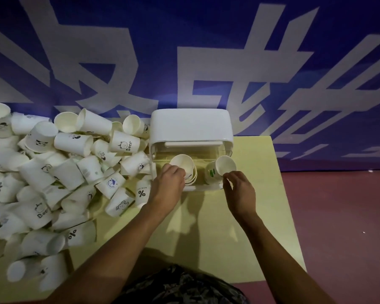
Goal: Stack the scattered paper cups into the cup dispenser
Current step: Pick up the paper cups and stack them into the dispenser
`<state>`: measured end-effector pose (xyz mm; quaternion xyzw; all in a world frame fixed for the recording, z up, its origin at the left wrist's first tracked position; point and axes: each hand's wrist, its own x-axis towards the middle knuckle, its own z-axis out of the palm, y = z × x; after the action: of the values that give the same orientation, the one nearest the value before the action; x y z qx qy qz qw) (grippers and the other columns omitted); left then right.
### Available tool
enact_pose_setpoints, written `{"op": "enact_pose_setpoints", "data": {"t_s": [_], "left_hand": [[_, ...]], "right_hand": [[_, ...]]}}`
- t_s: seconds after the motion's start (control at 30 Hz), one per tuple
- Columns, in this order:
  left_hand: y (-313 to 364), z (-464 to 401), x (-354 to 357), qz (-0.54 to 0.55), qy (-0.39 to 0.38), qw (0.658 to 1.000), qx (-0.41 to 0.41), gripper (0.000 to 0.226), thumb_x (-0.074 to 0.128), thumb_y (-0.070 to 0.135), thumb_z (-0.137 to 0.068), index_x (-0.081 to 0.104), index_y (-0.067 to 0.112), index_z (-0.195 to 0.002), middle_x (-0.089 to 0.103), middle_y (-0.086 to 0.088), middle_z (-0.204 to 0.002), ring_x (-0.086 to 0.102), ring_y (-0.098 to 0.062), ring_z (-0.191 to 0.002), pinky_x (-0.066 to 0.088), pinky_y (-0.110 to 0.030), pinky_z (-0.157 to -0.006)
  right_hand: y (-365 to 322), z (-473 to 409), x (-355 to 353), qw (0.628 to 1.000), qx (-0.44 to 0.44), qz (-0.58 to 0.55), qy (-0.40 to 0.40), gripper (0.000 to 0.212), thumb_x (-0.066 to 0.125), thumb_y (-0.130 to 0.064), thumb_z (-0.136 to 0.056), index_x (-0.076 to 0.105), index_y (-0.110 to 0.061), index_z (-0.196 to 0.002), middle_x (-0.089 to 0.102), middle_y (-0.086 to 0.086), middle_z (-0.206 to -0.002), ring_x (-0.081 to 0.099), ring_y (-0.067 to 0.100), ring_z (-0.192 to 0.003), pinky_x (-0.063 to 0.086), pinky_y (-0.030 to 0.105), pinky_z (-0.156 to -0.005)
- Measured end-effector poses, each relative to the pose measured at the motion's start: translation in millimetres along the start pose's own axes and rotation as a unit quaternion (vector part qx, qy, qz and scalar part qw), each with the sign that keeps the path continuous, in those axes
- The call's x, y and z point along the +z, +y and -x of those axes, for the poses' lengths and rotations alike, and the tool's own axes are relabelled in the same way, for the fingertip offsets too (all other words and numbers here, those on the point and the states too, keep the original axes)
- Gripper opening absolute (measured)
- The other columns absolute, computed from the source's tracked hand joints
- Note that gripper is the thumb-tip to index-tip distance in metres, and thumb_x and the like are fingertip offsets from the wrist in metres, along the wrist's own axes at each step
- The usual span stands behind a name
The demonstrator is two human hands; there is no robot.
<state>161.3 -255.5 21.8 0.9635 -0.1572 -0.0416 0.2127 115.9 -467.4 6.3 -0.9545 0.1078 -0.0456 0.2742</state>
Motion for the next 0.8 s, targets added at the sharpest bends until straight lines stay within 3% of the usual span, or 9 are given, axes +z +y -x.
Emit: {"op": "enact_pose_setpoints", "data": {"t_s": [0.17,0.43,0.57,0.67,0.8], "left_hand": [[5,-6,27,-0.042,-0.059,0.997,-0.028,0.022,0.05,0.01,-0.095,0.064,0.018,-0.111,0.061,0.001,-0.111,0.045,-0.02,-0.112,0.042,-0.03,-0.086],[11,-18,54,-0.073,-0.099,0.991,-0.061,0.024,0.05,0.01,-0.093,0.064,0.021,-0.109,0.062,0.003,-0.111,0.046,-0.019,-0.111,0.035,-0.024,-0.091],[14,-18,55,-0.041,-0.075,0.994,-0.066,0.023,0.052,0.016,-0.093,0.066,0.02,-0.11,0.061,0.002,-0.112,0.046,-0.02,-0.109,0.039,-0.029,-0.086],[14,-8,48,0.006,-0.023,0.996,-0.084,0.023,0.056,0.019,-0.091,0.066,0.017,-0.112,0.06,0.002,-0.113,0.05,-0.021,-0.106,0.046,-0.033,-0.082],[-4,25,37,0.042,0.025,0.99,-0.136,0.018,0.058,0.02,-0.089,0.067,0.02,-0.104,0.064,0.003,-0.104,0.058,-0.02,-0.095,0.051,-0.033,-0.074]], "right_hand": [[17,-18,7,0.996,-0.035,0.045,-0.073,0.014,0.058,-0.012,-0.093,0.072,-0.01,-0.096,0.068,0.005,-0.1,0.059,0.029,-0.089,0.052,0.039,-0.068],[35,-31,18,0.974,-0.112,0.145,-0.131,0.021,0.054,-0.02,-0.093,0.075,-0.02,-0.089,0.068,0.001,-0.09,0.054,0.029,-0.082,0.041,0.034,-0.066],[36,-29,22,0.977,-0.113,0.131,-0.124,0.015,0.062,-0.017,-0.09,0.075,-0.018,-0.096,0.07,0.003,-0.094,0.055,0.032,-0.084,0.043,0.036,-0.067],[28,-24,24,0.986,-0.116,0.087,-0.085,0.024,0.069,-0.015,-0.084,0.071,-0.015,-0.108,0.069,0.006,-0.106,0.058,0.033,-0.089,0.05,0.041,-0.073],[1,-8,35,0.987,-0.138,0.008,-0.086,0.007,0.065,-0.018,-0.087,0.068,-0.017,-0.093,0.066,0.001,-0.086,0.058,0.023,-0.077,0.049,0.034,-0.059]]}}
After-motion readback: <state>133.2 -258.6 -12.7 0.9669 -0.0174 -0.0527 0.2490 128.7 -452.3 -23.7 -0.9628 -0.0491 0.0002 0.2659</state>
